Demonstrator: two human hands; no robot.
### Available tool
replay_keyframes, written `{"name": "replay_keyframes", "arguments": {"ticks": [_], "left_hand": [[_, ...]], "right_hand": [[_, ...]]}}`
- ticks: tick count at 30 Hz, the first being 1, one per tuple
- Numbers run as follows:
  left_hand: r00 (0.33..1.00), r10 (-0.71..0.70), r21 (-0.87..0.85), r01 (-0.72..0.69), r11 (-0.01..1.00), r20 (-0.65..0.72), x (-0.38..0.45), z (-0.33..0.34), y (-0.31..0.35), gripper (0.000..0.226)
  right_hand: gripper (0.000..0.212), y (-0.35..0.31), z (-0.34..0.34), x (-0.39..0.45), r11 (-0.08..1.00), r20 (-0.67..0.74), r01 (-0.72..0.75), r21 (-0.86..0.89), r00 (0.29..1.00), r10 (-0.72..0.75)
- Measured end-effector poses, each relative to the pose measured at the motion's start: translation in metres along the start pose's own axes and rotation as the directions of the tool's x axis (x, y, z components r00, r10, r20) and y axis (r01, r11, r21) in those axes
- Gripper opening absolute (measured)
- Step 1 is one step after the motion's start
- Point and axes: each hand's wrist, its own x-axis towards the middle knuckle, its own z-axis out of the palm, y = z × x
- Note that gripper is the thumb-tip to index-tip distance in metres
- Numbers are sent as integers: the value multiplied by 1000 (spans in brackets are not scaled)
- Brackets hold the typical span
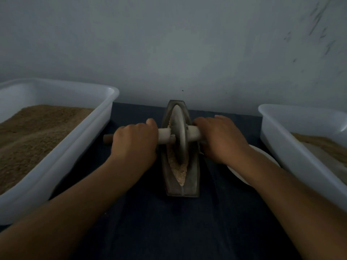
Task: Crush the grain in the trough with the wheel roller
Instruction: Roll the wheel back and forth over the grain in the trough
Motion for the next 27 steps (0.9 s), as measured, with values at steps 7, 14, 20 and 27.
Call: {"name": "replay_keyframes", "arguments": {"ticks": [7, 14, 20, 27], "left_hand": [[991, 114, -13, -114, 993, 63, 74, 12, -4, 33], [996, 74, -27, -72, 997, 53, 90, 21, -2, 27], [990, 95, 0, -96, 995, 100, 70, 13, -4, 35], [986, 167, 42, -168, 985, 22, 12, -7, -2, 33]], "right_hand": [[43, 10, 14, 26, 983, 96, -180, 28, 980, 176], [25, 20, 20, 57, 973, 155, -231, 3, 961, 227], [19, 10, 18, 37, 981, 4, -196, 7, 981, 196], [20, -14, -3, -20, 994, -133, -105, -17, 986, 101]]}}
